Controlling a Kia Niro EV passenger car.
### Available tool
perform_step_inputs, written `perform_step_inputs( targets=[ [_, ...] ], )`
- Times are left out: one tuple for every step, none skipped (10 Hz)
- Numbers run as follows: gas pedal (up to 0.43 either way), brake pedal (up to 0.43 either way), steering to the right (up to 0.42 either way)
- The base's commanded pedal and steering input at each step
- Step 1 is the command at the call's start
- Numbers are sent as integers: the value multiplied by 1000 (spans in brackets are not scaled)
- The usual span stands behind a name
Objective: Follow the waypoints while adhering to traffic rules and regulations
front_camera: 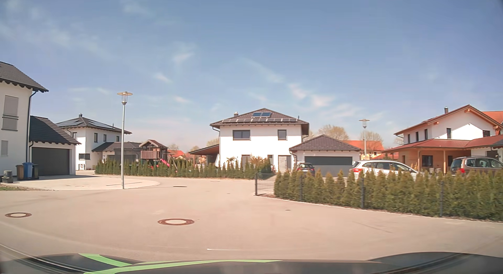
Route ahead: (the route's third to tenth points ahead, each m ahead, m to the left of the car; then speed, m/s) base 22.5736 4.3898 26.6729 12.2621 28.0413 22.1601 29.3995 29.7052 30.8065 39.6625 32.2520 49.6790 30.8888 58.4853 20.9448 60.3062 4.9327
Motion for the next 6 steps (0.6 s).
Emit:
perform_step_inputs(
  targets=[
    [189, 0, -320],
    [189, 0, -278],
    [189, 0, -231],
    [189, 0, -192],
    [189, 0, -155],
    [177, 0, -129]
  ],
)
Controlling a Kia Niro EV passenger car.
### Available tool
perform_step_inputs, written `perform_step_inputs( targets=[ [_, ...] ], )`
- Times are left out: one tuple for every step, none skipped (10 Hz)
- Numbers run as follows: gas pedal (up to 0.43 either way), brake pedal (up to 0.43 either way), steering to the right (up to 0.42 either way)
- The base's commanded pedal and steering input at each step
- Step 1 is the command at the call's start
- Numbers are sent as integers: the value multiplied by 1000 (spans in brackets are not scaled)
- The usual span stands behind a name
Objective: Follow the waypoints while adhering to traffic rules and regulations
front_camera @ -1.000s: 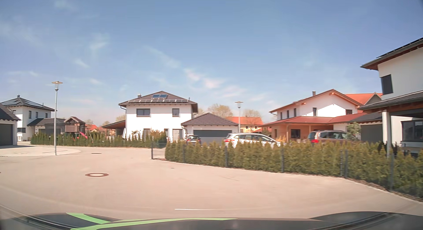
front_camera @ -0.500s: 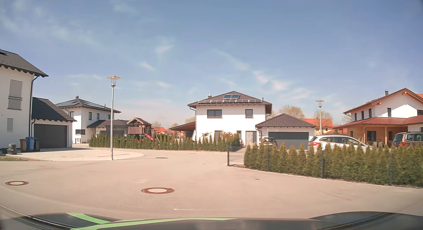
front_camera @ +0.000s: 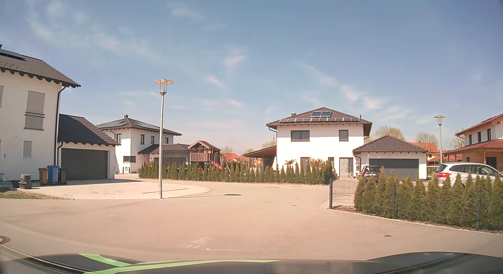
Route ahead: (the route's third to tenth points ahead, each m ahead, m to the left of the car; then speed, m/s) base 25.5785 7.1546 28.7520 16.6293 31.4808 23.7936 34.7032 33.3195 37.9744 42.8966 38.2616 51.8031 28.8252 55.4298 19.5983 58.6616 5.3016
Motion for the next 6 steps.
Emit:
perform_step_inputs(
  targets=[
    [177, 0, -92],
    [169, 0, -61],
    [157, 0, -36],
    [157, 0, -12],
    [157, 0, 2],
    [150, 0, 13]
  ],
)
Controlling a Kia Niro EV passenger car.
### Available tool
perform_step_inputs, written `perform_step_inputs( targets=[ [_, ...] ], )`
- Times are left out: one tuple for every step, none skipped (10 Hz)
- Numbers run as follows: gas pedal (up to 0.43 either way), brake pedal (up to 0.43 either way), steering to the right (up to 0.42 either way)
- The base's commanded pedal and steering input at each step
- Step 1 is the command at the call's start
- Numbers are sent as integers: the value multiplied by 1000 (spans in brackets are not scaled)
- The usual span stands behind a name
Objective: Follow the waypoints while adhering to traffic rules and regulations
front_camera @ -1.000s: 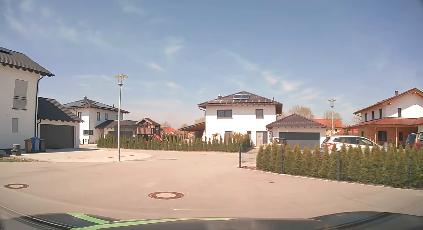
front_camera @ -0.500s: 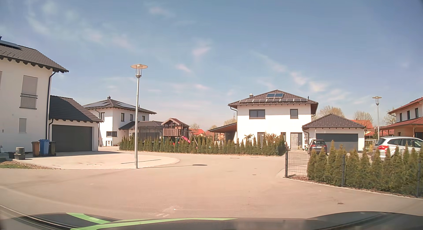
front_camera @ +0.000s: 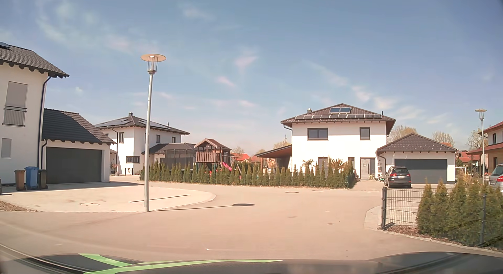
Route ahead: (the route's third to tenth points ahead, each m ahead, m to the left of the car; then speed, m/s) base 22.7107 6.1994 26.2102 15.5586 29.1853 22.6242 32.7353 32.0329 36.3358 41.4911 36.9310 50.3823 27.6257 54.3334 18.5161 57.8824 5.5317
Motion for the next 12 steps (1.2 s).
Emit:
perform_step_inputs(
  targets=[
    [150, 0, 20],
    [138, 0, 20],
    [130, 0, 20],
    [118, 0, 20],
    [67, 0, 20],
    [0, 0, 21],
    [0, 0, 21],
    [0, 0, 21],
    [0, 0, 21],
    [0, 0, 19],
    [0, 0, 19],
    [0, 0, 18]
  ],
)
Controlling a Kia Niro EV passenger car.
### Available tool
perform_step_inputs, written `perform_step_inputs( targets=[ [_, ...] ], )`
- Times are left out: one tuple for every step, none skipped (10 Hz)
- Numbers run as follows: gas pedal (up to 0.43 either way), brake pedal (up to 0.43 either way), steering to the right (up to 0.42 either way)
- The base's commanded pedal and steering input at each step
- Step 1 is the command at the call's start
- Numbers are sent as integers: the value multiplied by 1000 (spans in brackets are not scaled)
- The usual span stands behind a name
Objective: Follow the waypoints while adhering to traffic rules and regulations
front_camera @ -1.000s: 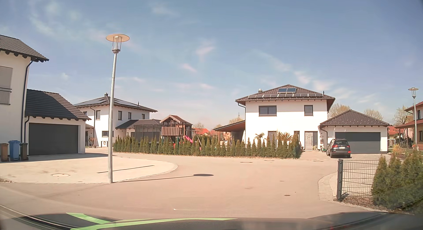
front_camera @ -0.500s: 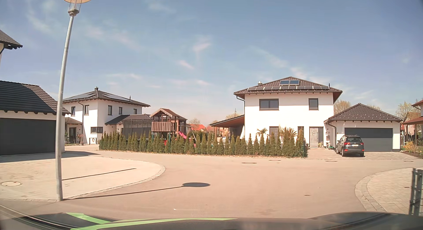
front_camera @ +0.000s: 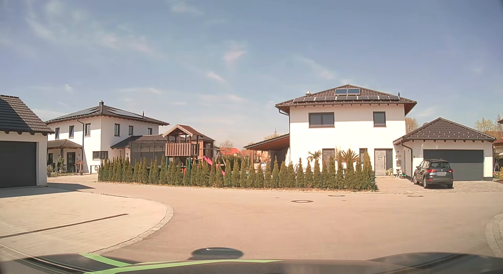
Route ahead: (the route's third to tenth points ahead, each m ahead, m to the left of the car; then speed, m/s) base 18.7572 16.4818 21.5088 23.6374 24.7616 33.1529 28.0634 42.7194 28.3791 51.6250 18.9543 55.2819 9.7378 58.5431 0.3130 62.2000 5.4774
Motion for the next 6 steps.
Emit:
perform_step_inputs(
  targets=[
    [0, 0, 17],
    [0, 0, 11],
    [0, 0, 6],
    [0, 0, 6],
    [0, 0, 5],
    [0, 0, 2]
  ],
)
